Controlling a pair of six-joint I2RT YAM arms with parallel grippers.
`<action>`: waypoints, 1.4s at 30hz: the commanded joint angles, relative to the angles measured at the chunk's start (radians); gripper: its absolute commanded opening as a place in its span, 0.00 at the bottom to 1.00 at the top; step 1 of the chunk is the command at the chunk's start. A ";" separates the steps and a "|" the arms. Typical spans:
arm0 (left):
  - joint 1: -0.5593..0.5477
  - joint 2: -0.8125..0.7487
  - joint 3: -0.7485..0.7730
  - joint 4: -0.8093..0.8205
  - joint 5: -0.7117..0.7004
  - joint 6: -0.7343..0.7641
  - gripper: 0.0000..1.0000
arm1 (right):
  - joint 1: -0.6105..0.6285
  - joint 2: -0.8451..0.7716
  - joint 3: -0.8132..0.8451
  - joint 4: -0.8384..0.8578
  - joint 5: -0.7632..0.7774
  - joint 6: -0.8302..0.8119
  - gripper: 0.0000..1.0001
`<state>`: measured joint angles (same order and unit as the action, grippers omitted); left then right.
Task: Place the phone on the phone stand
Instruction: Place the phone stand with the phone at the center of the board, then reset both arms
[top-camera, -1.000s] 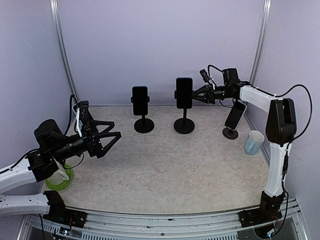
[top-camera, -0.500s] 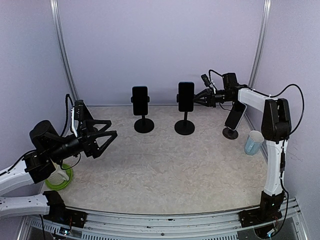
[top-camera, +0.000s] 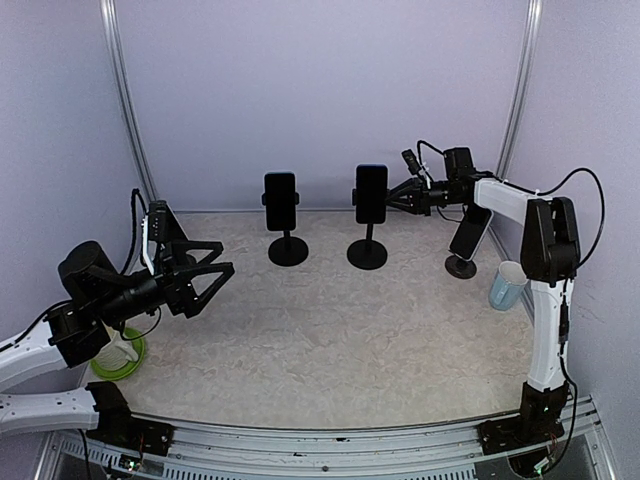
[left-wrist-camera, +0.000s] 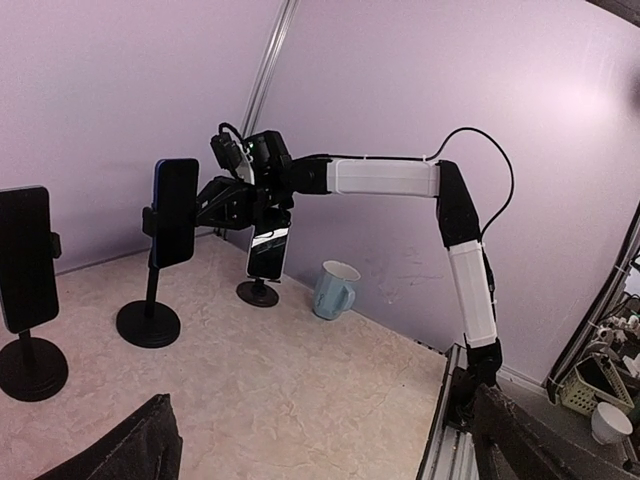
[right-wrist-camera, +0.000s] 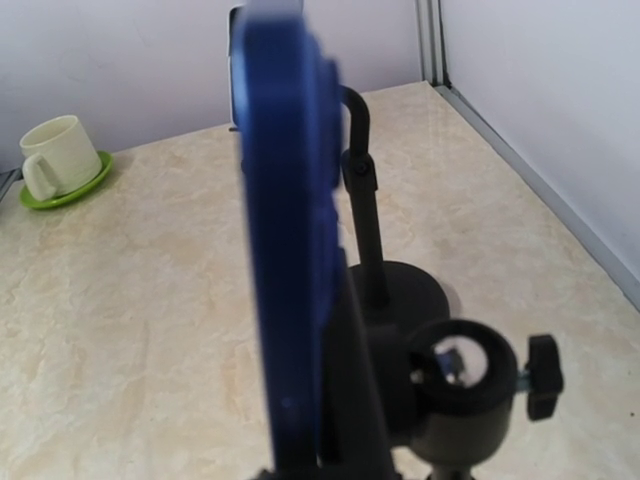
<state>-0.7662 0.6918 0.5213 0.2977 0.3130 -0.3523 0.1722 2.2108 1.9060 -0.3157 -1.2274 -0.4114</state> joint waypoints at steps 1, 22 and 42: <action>-0.008 -0.005 -0.003 -0.004 -0.005 -0.006 0.99 | -0.008 -0.012 0.016 0.083 -0.050 -0.026 0.07; -0.012 -0.010 -0.004 -0.008 -0.028 -0.004 0.99 | -0.010 -0.164 -0.122 0.067 0.149 0.001 0.70; -0.010 0.016 -0.023 -0.084 -0.376 0.000 0.99 | 0.019 -0.782 -0.777 0.339 0.558 0.346 1.00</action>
<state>-0.7742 0.7212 0.5152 0.2344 0.0574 -0.3592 0.1749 1.5623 1.2385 -0.0677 -0.8310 -0.1623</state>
